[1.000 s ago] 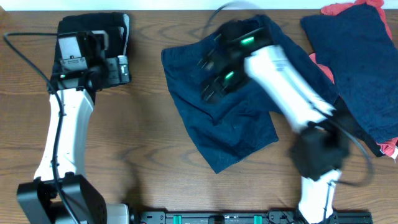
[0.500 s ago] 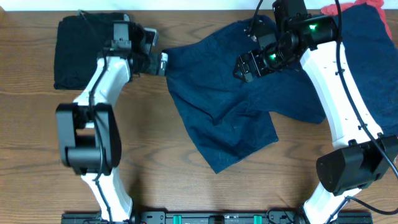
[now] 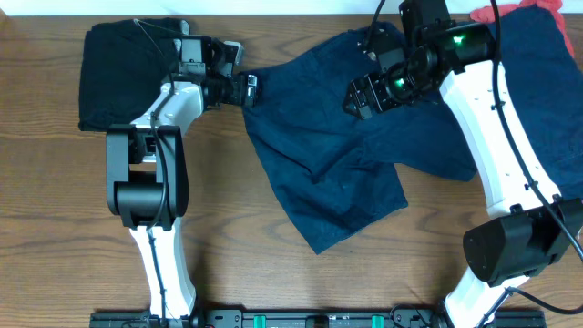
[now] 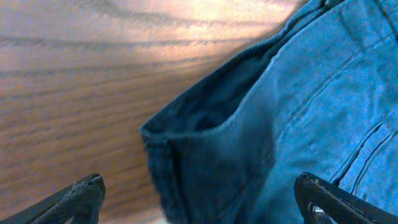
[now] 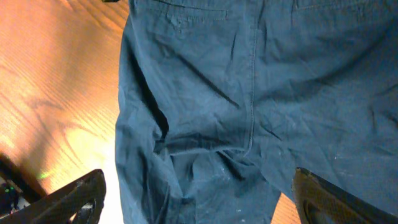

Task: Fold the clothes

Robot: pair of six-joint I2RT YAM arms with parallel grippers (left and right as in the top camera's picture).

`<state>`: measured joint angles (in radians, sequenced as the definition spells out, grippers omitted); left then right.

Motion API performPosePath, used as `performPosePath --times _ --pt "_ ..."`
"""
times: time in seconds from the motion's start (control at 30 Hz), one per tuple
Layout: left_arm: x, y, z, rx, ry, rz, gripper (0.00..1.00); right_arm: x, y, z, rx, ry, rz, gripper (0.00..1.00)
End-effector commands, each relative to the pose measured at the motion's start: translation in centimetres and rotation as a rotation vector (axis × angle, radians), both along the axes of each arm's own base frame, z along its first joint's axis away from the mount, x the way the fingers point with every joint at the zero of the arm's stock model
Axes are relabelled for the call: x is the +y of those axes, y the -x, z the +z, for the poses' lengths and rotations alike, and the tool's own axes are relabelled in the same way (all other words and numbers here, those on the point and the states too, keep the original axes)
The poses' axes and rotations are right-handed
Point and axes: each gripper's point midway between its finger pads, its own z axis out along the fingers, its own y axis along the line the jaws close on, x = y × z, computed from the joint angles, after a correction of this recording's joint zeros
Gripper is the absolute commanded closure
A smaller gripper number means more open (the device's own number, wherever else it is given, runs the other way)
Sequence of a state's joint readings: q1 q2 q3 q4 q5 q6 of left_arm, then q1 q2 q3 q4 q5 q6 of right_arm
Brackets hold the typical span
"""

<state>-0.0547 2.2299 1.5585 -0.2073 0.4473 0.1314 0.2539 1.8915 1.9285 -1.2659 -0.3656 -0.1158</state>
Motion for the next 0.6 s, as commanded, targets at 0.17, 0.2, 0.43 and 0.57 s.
performPosePath --times 0.17,0.2,0.43,0.57 --pt "-2.0 -0.6 0.3 -0.005 0.068 0.003 0.6 0.1 -0.2 -0.3 0.002 0.001 -0.003 0.19" --pt "-2.0 -0.6 0.3 0.006 0.08 0.02 0.73 0.1 -0.2 -0.3 0.004 0.0 -0.008 0.19" --pt "0.2 0.5 -0.2 0.113 0.105 0.141 0.94 0.1 -0.2 -0.3 0.006 -0.001 -0.015 0.19" --pt "4.0 2.3 0.0 0.213 0.027 0.295 0.94 -0.5 -0.7 -0.6 0.001 0.029 -0.063 0.18"
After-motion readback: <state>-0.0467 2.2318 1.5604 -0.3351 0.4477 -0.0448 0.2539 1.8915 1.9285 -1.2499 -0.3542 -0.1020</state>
